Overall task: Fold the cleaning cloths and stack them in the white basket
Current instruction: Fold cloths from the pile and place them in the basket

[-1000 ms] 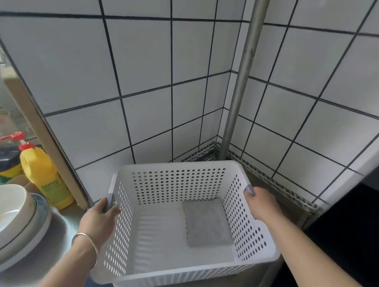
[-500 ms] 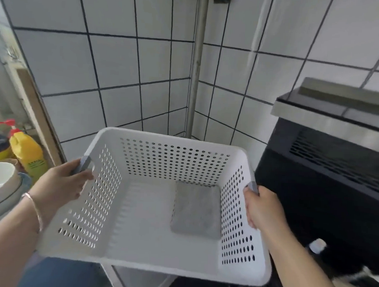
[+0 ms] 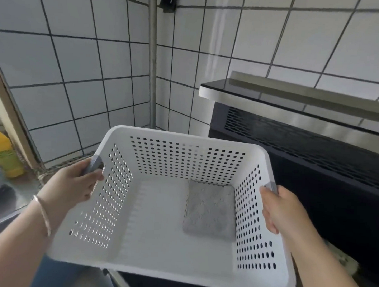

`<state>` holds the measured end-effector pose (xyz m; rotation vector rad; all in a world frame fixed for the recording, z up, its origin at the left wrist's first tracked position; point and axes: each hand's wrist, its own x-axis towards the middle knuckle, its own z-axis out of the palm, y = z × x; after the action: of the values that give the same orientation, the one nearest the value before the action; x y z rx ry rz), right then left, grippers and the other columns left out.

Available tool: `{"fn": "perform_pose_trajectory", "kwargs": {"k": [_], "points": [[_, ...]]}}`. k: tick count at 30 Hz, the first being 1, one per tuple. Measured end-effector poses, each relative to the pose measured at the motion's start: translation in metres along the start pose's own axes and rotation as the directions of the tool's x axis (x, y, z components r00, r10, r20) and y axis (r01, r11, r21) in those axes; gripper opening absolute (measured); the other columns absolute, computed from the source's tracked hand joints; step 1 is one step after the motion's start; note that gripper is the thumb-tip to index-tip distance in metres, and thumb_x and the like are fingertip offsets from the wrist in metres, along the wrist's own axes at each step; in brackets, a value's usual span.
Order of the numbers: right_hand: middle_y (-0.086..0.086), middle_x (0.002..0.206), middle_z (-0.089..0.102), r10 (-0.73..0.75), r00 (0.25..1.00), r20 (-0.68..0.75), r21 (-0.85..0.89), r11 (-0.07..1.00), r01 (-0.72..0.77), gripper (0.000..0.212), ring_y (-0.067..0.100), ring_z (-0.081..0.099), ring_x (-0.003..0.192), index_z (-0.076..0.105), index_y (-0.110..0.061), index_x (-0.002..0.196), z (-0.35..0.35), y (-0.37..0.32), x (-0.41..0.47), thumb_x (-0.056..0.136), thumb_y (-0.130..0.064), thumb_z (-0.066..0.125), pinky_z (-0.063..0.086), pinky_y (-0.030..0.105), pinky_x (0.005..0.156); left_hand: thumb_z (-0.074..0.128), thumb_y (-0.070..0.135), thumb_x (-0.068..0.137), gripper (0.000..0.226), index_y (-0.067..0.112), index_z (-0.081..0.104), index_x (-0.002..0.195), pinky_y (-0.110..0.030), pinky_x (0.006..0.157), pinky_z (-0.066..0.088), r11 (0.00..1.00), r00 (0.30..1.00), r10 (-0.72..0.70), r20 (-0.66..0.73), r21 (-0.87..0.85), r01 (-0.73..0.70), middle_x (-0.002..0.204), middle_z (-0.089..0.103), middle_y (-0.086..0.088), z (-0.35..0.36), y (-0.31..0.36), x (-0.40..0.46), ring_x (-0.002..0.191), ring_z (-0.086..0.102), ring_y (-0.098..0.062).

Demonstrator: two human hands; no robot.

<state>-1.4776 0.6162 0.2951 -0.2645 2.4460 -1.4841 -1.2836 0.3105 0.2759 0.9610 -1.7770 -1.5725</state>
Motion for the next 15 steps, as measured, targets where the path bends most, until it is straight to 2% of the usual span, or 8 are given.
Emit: {"fn": "perform_pose_trajectory", "kwargs": {"k": [2,3,6,11,15], "points": [[0.007,0.063,0.038,0.020,1.000,-0.022,0.016,1.000,-0.019,0.027,0.013,0.032,0.044,0.053,-0.002,0.093,-0.010,0.009,-0.004,0.096,-0.028,0.045,0.028,0.021,0.036,0.047,0.001,0.094,0.015,0.006,0.058,0.084,-0.011,0.036,0.026,0.999,1.000,0.015,0.017,0.048,-0.015,0.081,0.040,-0.014,0.010,0.000,-0.003,0.053,0.030,-0.013],[0.008,0.064,0.038,0.031,0.999,-0.036,0.020,0.999,-0.030,0.027,0.013,0.032,0.045,0.053,-0.002,0.095,-0.016,0.015,-0.006,0.096,-0.028,0.045,0.028,0.021,0.037,0.048,0.002,0.094,0.013,0.005,0.058,0.087,-0.010,0.036,0.026,0.998,0.999,0.019,0.031,0.056,-0.021,0.082,0.039,-0.014,0.016,0.000,-0.007,0.048,0.031,-0.012],[0.007,0.066,0.042,0.036,0.996,-0.077,-0.005,0.999,-0.037,0.027,0.015,0.036,0.048,0.054,-0.005,0.093,-0.038,0.036,-0.015,0.095,-0.030,0.045,0.030,0.024,0.040,0.047,0.002,0.094,0.021,0.013,0.057,0.080,-0.007,0.037,0.024,0.998,0.996,0.028,0.083,0.050,-0.032,0.082,0.038,-0.012,0.030,-0.004,-0.028,0.035,0.029,-0.003],[0.003,0.065,0.048,-0.040,0.995,-0.091,-0.066,0.997,0.034,0.026,0.019,0.043,0.055,0.048,-0.015,0.075,-0.073,0.067,-0.043,0.094,-0.032,0.044,0.035,0.029,0.053,0.047,0.001,0.094,0.020,0.015,0.058,0.086,-0.008,0.038,0.027,0.998,0.998,0.054,0.030,0.033,-0.055,0.070,0.049,-0.006,0.039,-0.006,-0.105,0.036,0.032,-0.001],[0.002,0.064,0.049,-0.118,0.991,-0.061,-0.067,0.991,0.114,0.027,0.016,0.043,0.052,0.047,-0.016,0.072,-0.107,0.091,-0.079,0.095,-0.030,0.044,0.033,0.025,0.048,0.048,0.003,0.093,0.019,0.018,0.060,0.092,-0.010,0.041,0.033,0.999,0.995,0.044,-0.090,-0.024,-0.046,0.067,0.057,0.001,0.048,-0.010,-0.185,0.053,0.037,-0.011]]}}
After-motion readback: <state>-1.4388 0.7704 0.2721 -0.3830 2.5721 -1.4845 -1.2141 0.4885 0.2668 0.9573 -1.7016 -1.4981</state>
